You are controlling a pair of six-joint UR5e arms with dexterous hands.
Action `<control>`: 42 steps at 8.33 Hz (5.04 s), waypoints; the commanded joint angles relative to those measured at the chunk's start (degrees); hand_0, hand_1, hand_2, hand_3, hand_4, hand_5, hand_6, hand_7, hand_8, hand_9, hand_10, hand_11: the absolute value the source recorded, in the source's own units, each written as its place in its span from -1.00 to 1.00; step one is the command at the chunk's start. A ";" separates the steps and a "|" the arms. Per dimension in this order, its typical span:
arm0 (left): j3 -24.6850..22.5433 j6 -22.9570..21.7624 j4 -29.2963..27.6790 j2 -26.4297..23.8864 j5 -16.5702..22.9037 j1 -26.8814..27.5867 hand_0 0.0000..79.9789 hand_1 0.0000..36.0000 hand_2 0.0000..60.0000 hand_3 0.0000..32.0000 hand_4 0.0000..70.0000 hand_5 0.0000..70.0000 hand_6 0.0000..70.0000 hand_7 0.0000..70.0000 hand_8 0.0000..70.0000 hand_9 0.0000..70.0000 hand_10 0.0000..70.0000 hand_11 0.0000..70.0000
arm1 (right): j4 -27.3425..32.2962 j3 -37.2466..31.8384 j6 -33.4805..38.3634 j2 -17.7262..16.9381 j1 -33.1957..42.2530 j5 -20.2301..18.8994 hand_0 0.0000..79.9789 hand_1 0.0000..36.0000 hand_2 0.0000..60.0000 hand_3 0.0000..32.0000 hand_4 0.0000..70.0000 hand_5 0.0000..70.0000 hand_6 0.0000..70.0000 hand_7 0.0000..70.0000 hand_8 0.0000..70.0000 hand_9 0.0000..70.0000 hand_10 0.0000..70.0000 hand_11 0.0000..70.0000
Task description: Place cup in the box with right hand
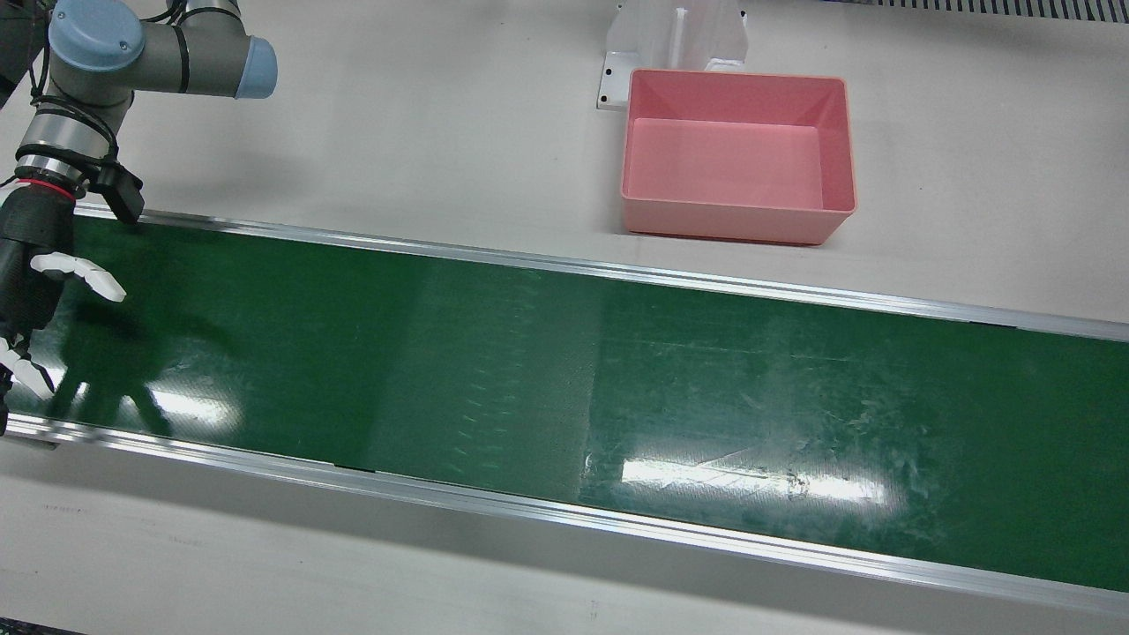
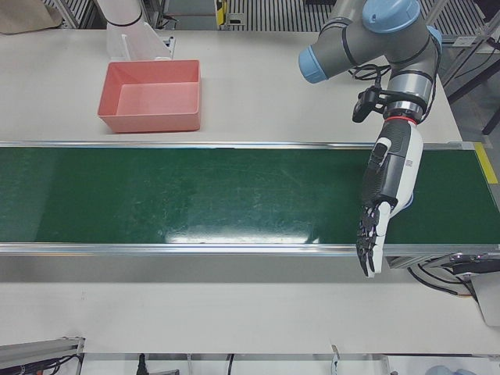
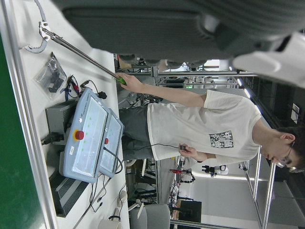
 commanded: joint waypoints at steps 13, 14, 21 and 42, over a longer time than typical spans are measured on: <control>0.00 0.00 0.00 0.00 0.00 -0.03 -1.00 -1.00 -1.00 -1.00 -1.00 -1.00 -1.00 -1.00 -1.00 -1.00 -1.00 -1.00 | -0.06 1.05 -0.29 -1.38 0.36 -0.76 0.24 -0.30 -0.65 -0.61 -0.30 -0.85 -0.88 -0.37 -0.74 -0.66 -0.97 -0.93; 0.00 0.00 0.00 0.00 0.00 -0.03 -1.00 -1.00 -1.00 -1.00 -1.00 -1.00 -1.00 -1.00 -1.00 -1.00 -1.00 -1.00 | -0.06 1.05 -0.37 -1.38 0.19 -0.76 0.24 -0.29 -0.60 -0.70 -0.24 -0.85 -0.87 -0.35 -0.75 -0.66 -0.98 -0.95; 0.09 0.00 0.00 0.00 0.00 -0.03 -1.00 -1.00 -1.00 -1.00 -1.00 -1.00 -1.00 -1.00 -1.00 -1.00 -1.00 -1.00 | -0.06 0.87 -0.20 -1.38 0.10 -0.76 0.23 -0.26 -0.48 -0.74 -0.23 -0.86 -0.87 -0.33 -0.75 -0.66 -0.98 -0.95; 0.17 0.00 -0.09 0.00 0.00 0.05 -1.00 -1.00 -1.00 -1.00 -1.00 -1.00 -1.00 -1.00 -1.00 -1.00 -1.00 -1.00 | -1.64 -0.62 -0.90 -0.95 0.01 -0.67 0.18 -0.56 -0.68 -0.69 0.01 -0.91 -0.88 -0.27 -0.76 -0.65 -0.99 -0.97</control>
